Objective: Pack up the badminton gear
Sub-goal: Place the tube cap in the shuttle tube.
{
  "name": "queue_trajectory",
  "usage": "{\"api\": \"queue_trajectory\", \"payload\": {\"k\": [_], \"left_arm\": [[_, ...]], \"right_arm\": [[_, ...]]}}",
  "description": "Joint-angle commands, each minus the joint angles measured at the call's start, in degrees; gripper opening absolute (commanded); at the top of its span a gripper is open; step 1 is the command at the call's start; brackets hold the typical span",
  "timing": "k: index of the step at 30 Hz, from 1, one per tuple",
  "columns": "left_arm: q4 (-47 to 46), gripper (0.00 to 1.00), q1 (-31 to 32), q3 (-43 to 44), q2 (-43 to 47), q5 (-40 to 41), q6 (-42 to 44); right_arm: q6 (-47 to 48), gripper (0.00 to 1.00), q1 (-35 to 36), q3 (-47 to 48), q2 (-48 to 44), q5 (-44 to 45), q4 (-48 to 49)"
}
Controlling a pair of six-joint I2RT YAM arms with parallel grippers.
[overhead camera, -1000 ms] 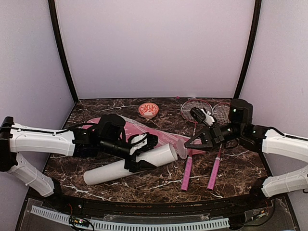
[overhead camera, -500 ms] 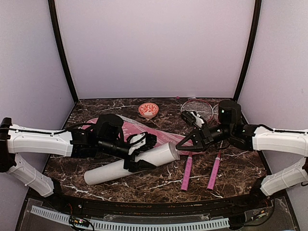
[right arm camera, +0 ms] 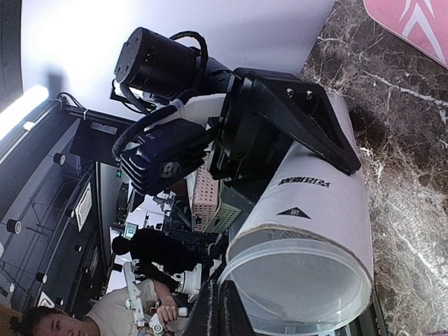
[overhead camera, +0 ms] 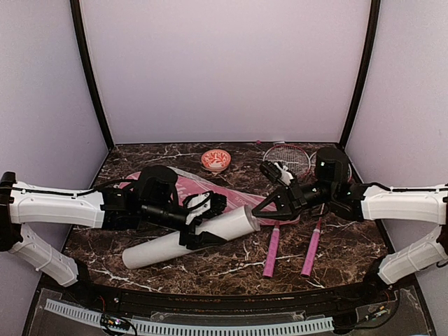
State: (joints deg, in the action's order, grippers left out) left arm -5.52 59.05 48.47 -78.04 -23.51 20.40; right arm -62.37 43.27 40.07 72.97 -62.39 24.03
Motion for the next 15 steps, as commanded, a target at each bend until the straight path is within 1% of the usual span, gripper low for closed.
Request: {"api": "queue_trajectory", "payload": {"k": [1, 6, 12, 15], "left_arm": [[-3.36, 0.67, 0.32, -0.40, 2.97, -1.19, 0.54], [-3.78, 0.67, 0.32, -0.63, 3.11, -1.18, 0.40], [-4.18, 0.67, 0.32, -0.56, 2.87, -1.28, 0.27], [-4.44, 0.67, 0.37, -0.49, 2.86, -1.28, 0.16]], "right_arm": [[-1.79, 0.00, 0.59, -1.25, 1.44, 0.00, 5.01], [-3.03, 0.00, 0.79, -1.59, 2.24, 0.03, 7.40], [-9.33, 0.00, 1.76, -3.43, 3.94, 0.09, 17.43], [-11.21, 0.00, 2.23, -3.98, 4.67, 0.18, 20.47]]}}
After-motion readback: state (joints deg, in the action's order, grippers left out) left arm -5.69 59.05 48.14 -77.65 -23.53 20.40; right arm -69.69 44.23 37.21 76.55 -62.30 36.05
